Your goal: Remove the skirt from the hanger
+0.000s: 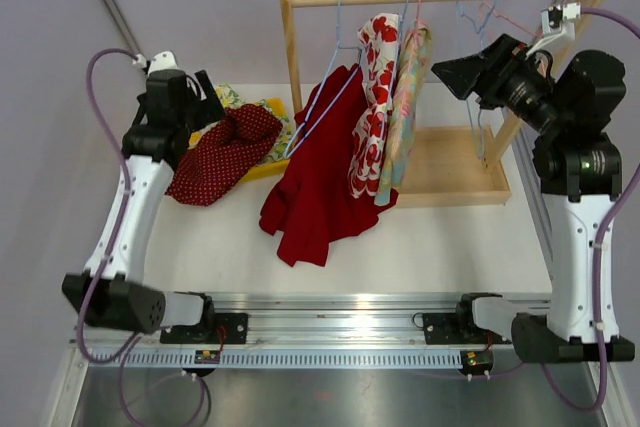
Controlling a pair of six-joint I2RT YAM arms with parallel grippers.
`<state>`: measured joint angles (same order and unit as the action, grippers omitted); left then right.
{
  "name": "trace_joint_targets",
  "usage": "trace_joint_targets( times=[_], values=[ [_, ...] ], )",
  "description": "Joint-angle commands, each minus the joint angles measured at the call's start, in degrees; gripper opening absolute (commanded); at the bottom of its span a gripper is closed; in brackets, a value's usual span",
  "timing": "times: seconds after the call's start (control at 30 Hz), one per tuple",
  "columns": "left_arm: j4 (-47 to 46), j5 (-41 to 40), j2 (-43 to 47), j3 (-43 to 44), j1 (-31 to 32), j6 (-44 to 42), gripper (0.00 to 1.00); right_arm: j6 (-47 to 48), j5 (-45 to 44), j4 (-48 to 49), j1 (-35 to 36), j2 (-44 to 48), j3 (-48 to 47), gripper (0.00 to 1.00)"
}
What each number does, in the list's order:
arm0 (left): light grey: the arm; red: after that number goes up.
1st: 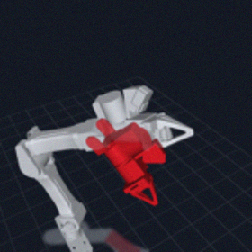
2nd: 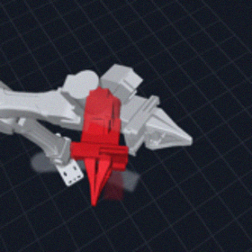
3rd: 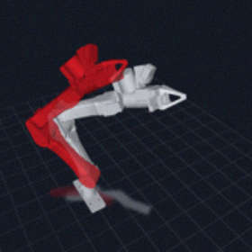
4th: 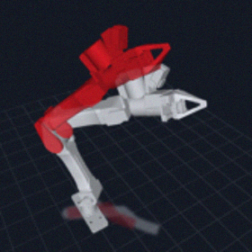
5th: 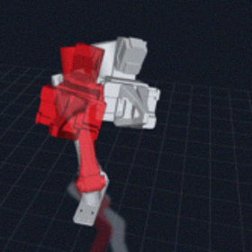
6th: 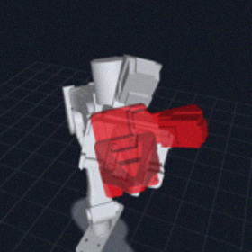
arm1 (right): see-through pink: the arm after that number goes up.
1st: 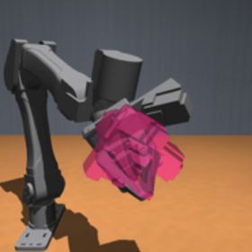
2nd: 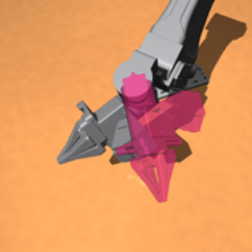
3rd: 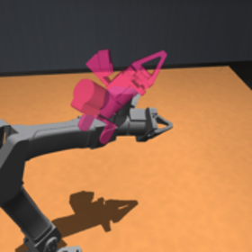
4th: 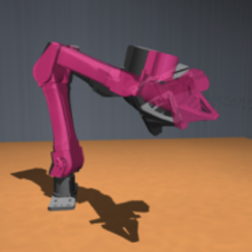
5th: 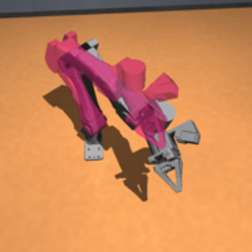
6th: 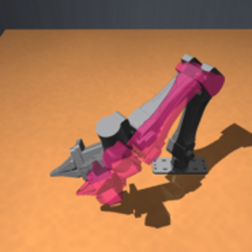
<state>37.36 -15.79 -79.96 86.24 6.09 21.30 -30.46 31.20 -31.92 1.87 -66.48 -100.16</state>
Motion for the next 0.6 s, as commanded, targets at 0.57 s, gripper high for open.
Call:
trace_joint_targets(
  times=[0.57],
  values=[
    [7.28,-8.64,36.63,-27.69,19.93,3.75,0.99,4.88,-8.79,-0.95,7.71,-14.47,-7.69,0.67]
  ],
)
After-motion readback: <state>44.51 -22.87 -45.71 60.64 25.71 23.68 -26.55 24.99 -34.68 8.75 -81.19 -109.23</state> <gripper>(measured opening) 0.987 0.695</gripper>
